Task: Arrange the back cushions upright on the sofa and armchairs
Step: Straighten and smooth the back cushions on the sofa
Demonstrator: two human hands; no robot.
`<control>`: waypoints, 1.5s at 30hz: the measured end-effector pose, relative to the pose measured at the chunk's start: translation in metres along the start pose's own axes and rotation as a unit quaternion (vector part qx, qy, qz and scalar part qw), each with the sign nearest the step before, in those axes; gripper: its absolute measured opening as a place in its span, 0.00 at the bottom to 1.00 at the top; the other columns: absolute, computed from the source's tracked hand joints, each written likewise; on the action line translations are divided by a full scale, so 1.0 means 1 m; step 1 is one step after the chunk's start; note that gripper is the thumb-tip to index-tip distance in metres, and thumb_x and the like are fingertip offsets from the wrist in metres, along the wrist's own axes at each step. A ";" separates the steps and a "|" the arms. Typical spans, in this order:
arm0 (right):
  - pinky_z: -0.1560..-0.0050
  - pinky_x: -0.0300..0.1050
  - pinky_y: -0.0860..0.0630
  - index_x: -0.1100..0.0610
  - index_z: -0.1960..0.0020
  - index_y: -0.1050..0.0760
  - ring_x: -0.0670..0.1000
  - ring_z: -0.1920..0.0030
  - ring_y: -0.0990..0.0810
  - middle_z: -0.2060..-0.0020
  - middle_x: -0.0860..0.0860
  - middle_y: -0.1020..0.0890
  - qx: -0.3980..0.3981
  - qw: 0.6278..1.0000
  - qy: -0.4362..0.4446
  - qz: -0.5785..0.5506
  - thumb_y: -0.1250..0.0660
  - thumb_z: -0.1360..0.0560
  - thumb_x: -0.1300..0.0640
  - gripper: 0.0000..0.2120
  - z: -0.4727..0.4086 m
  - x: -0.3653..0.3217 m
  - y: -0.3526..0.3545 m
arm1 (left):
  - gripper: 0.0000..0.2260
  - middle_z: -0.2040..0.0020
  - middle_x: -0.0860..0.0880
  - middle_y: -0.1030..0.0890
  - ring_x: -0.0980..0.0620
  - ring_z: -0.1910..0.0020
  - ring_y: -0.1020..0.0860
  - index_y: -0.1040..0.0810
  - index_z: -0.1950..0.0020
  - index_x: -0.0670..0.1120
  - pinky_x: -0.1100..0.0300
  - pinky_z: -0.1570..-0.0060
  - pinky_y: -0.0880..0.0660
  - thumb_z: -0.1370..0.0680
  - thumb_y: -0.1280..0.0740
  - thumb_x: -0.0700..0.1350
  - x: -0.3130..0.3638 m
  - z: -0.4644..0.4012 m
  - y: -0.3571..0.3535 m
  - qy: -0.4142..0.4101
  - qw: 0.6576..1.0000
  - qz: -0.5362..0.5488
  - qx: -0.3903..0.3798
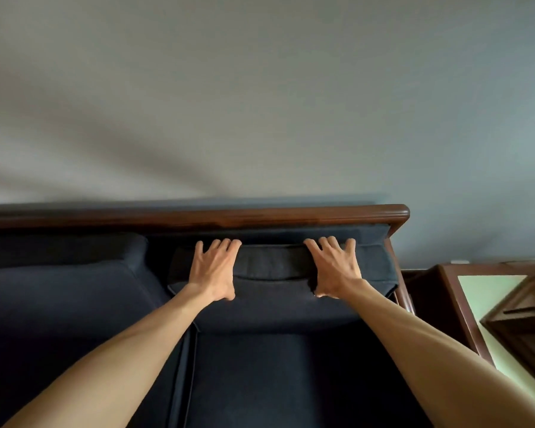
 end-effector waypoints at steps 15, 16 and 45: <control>0.23 0.56 0.57 0.49 0.20 0.45 0.45 0.21 0.53 0.22 0.41 0.47 0.123 0.961 0.083 -0.235 0.53 0.20 0.43 0.29 0.032 -0.037 -0.001 | 0.31 0.21 0.61 0.51 0.60 0.22 0.57 0.51 0.20 0.55 0.43 0.25 0.64 0.22 0.56 0.65 0.068 0.007 0.002 -0.080 0.961 0.258 0.065; 0.23 0.53 0.56 0.49 0.21 0.43 0.45 0.21 0.50 0.22 0.41 0.45 0.135 0.963 0.067 -0.223 0.56 0.19 0.44 0.28 0.030 -0.033 -0.003 | 0.30 0.21 0.60 0.51 0.59 0.22 0.57 0.50 0.20 0.55 0.45 0.24 0.63 0.21 0.61 0.63 0.070 0.006 0.000 -0.062 0.966 0.233 0.089; 0.23 0.58 0.57 0.50 0.20 0.46 0.52 0.20 0.51 0.20 0.51 0.44 0.110 0.980 -0.078 -0.149 0.64 0.18 0.38 0.31 0.065 0.053 -0.061 | 0.27 0.22 0.48 0.37 0.46 0.23 0.40 0.36 0.23 0.47 0.42 0.26 0.45 0.18 0.55 0.57 0.012 0.040 -0.041 0.087 0.975 0.160 0.129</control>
Point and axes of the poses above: each hand's wrist, its own z-axis away from the middle knuckle, its own y-axis out of the back of the hand, x = y × z, the point moved 8 cm from there along -z, towards the middle knuckle
